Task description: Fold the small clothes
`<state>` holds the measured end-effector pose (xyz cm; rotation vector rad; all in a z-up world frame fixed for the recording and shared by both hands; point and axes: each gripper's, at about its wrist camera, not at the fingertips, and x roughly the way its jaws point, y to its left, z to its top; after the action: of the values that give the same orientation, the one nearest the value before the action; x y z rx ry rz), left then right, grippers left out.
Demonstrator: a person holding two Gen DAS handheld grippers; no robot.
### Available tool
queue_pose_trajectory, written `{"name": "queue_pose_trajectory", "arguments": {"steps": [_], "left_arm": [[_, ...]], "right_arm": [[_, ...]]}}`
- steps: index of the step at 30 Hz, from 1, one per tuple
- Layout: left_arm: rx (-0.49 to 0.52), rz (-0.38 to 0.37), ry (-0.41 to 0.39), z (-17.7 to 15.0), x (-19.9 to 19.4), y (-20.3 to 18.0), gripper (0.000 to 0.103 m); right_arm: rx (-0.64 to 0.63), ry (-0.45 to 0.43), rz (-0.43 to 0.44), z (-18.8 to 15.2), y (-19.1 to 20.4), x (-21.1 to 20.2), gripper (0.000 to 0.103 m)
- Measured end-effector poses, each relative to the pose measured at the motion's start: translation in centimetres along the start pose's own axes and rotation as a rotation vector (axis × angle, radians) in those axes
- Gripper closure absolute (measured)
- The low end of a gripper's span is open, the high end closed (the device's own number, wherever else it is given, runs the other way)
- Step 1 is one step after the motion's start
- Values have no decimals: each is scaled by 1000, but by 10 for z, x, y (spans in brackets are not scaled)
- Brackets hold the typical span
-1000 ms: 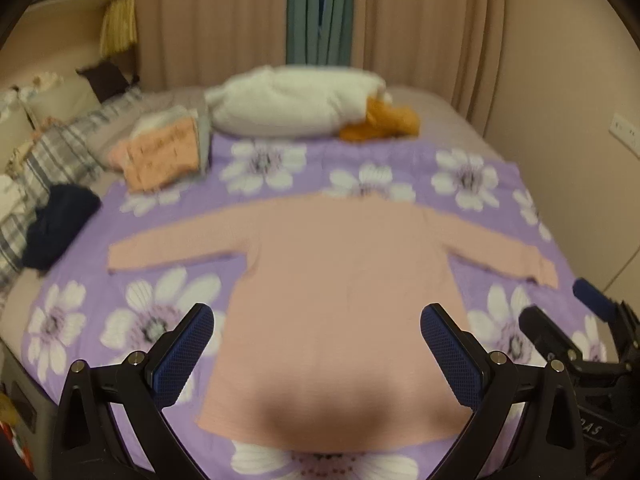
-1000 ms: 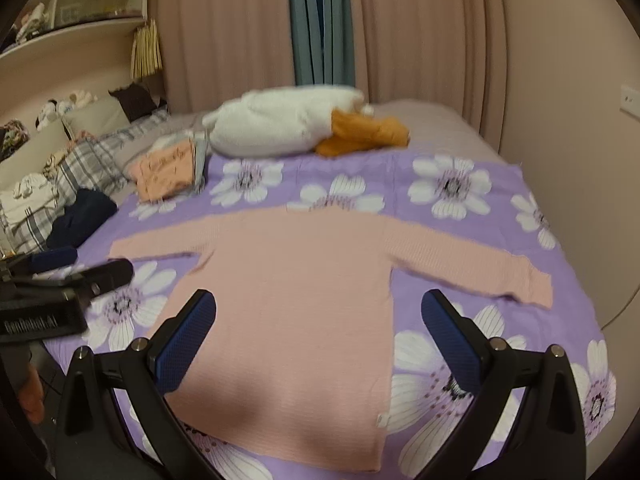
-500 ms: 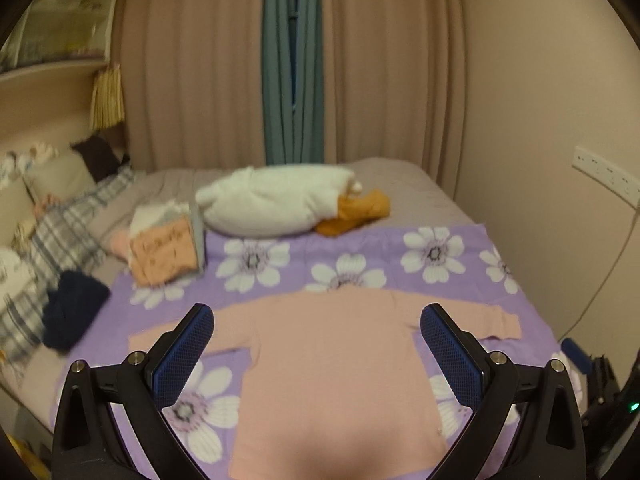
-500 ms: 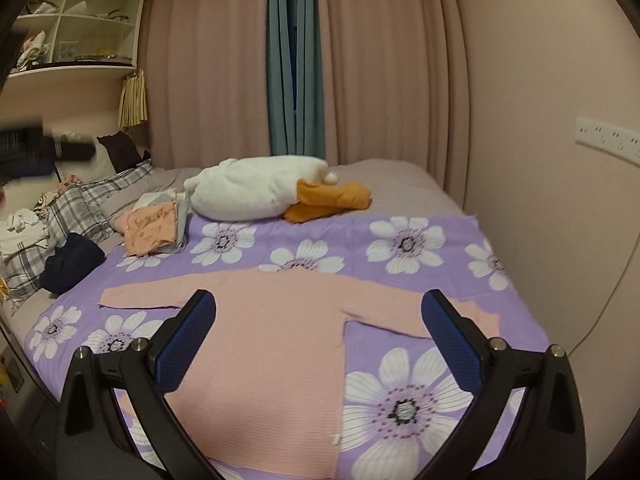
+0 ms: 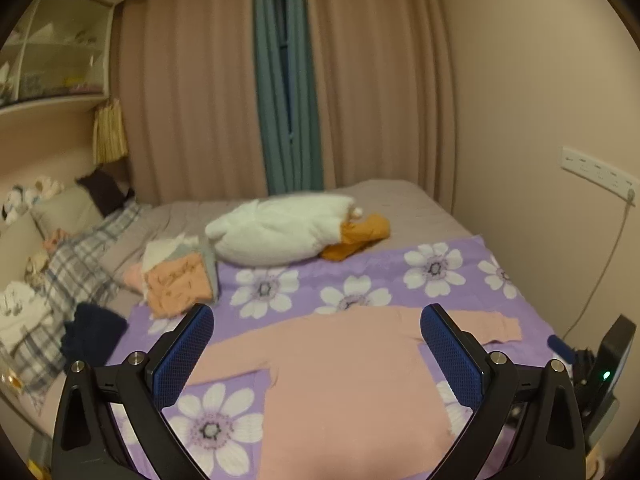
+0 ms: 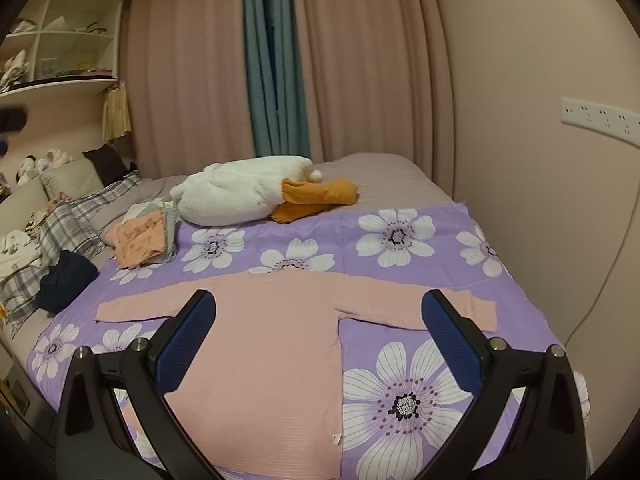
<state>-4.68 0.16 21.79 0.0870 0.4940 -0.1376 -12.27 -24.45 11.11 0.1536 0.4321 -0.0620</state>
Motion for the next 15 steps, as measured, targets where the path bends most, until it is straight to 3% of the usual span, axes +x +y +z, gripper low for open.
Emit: {"name": "queue_pose_trajectory", "arguments": {"steps": [4,9,15], "left_arm": [[-15,20,8,5,-4,3,1],[-58,48,-47,12,-11,19,1],[-81,80,-89,21,-21,38,1]], "right_arm": [[15,3,40,20,3,-3,0],[29,-32,99,67,15,-11,0],[-106,-147,42,110,53,-27,0]]}}
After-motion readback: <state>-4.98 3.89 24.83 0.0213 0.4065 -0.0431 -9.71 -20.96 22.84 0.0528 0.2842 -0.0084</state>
